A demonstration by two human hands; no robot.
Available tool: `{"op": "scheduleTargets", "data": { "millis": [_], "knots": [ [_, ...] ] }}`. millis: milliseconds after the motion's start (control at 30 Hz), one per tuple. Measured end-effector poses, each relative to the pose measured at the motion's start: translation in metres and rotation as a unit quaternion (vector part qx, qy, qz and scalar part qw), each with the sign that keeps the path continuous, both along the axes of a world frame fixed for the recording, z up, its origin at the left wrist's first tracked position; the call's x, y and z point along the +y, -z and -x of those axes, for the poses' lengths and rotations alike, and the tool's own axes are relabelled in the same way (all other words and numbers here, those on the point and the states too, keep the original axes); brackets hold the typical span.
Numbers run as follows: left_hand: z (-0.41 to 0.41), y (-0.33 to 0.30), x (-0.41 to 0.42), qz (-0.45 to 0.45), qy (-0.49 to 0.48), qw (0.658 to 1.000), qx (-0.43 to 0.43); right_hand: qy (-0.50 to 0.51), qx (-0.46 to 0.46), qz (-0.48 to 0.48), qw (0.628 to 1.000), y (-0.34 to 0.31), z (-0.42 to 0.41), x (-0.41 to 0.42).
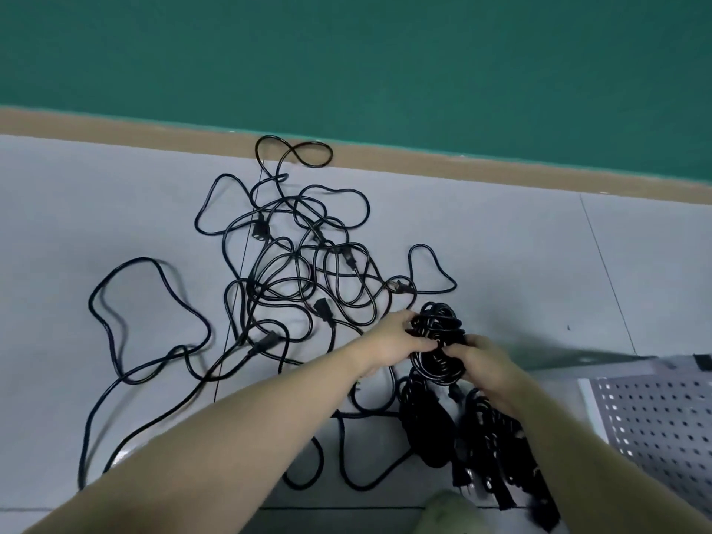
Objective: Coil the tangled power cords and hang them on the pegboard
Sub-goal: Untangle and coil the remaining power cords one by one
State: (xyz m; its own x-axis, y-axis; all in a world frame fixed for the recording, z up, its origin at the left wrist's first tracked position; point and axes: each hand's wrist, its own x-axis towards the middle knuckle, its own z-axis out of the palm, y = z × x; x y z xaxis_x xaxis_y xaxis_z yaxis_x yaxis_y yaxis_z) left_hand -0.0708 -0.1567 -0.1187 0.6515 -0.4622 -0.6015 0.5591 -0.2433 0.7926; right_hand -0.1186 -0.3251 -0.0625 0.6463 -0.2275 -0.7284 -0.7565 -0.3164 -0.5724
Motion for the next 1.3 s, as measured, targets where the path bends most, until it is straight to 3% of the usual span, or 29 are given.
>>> {"op": "scheduleTargets", "data": {
  "millis": [167, 467, 600, 733, 900, 1067, 1300],
  "knots": [
    [0.001, 0.019, -0.020, -0.048, 0.060, 0.996, -0.050, -0.028, 0.019, 0.060, 0.998, 0.012, 0.002, -0.011],
    [0.001, 0.027, -0.013, -0.058, 0.059, 0.997, -0.006, -0.022, 0.021, 0.111, 0.993, 0.022, -0.004, -0.012],
    [-0.011, 0.009, 0.007, -0.112, 0.067, 0.989, -0.068, -0.019, -0.018, 0.183, 0.983, 0.016, -0.012, -0.005],
    [-0.023, -0.005, 0.043, -0.149, 0.009, 0.983, -0.104, -0.049, -0.091, 0.218, 0.970, 0.011, -0.036, 0.002],
    [-0.038, -0.005, 0.079, -0.158, -0.045, 0.981, -0.101, -0.160, -0.121, 0.216, 0.955, 0.027, -0.086, 0.024],
    [-0.051, 0.002, 0.079, -0.118, -0.104, 0.985, -0.068, -0.272, -0.121, 0.264, 0.917, 0.059, -0.107, 0.042],
    [-0.060, 0.007, 0.068, -0.083, -0.108, 0.990, -0.042, -0.392, -0.106, 0.397, 0.823, 0.079, -0.118, 0.039]
  ]
}}
